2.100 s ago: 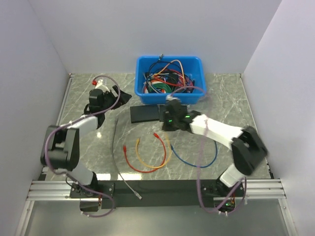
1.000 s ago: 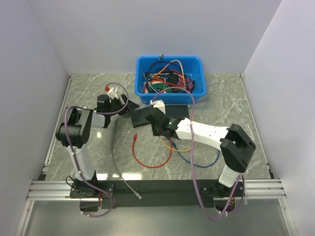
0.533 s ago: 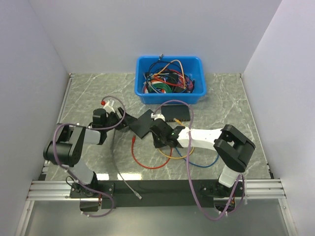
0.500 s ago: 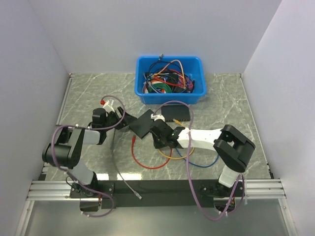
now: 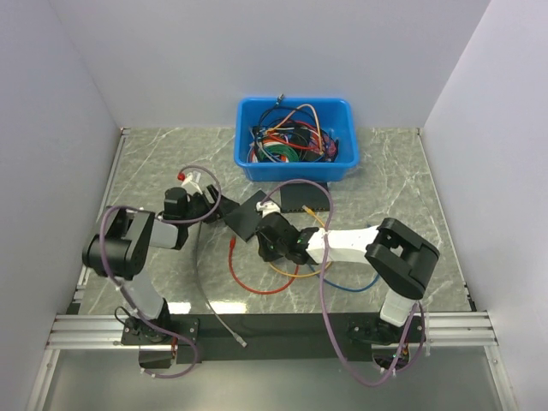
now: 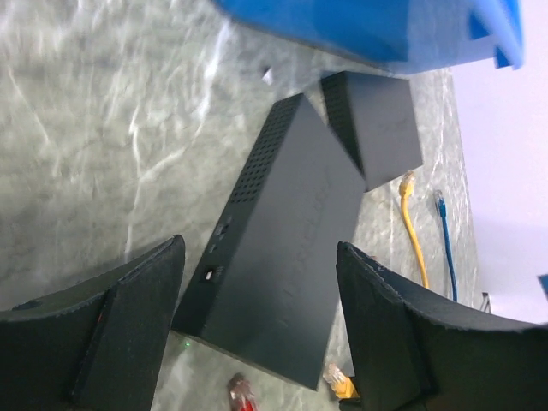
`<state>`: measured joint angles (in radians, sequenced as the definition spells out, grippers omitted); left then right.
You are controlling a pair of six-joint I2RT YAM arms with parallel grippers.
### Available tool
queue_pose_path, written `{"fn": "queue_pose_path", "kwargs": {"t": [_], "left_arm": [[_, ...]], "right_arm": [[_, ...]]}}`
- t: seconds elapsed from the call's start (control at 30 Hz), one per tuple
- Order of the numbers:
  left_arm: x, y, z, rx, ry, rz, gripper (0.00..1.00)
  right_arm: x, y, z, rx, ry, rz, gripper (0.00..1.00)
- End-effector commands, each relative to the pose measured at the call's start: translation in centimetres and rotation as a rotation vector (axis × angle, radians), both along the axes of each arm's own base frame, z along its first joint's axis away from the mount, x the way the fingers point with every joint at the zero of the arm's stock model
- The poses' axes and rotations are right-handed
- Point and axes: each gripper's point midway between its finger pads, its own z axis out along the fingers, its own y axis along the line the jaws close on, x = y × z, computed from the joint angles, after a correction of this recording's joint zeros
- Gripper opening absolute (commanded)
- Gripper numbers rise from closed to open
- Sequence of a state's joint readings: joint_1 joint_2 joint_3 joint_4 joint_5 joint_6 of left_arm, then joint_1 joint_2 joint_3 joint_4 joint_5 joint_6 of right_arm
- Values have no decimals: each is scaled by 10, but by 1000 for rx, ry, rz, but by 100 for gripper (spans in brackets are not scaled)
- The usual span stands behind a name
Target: Insert the plug into the switch port
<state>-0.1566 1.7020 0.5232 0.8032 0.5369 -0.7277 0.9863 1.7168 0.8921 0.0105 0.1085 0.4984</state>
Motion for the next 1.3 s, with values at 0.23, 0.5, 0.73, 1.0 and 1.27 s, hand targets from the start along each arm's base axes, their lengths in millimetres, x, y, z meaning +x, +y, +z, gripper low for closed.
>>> {"fn": "queue_pose_path", "kwargs": {"t": [0.23,0.5,0.73,1.0,1.27], "left_arm": [[1,-26,-4,-32,-59,-56,76],[7,-10,-24,75,43,37,75],[8,6,-32,198,153,119,73],[8,-1,-24,203,111,73,73],[7,-7,-19,214,71,44,73]], "right_arm": [[22,20,1,12,-60,-4,0],[31,21,-6,13,-57,-37,0],[38,11,-1,3,-88,-74,0],[39,12,4,15,-75,-80,0],[42,19,16,40,-78,-79,0]]}}
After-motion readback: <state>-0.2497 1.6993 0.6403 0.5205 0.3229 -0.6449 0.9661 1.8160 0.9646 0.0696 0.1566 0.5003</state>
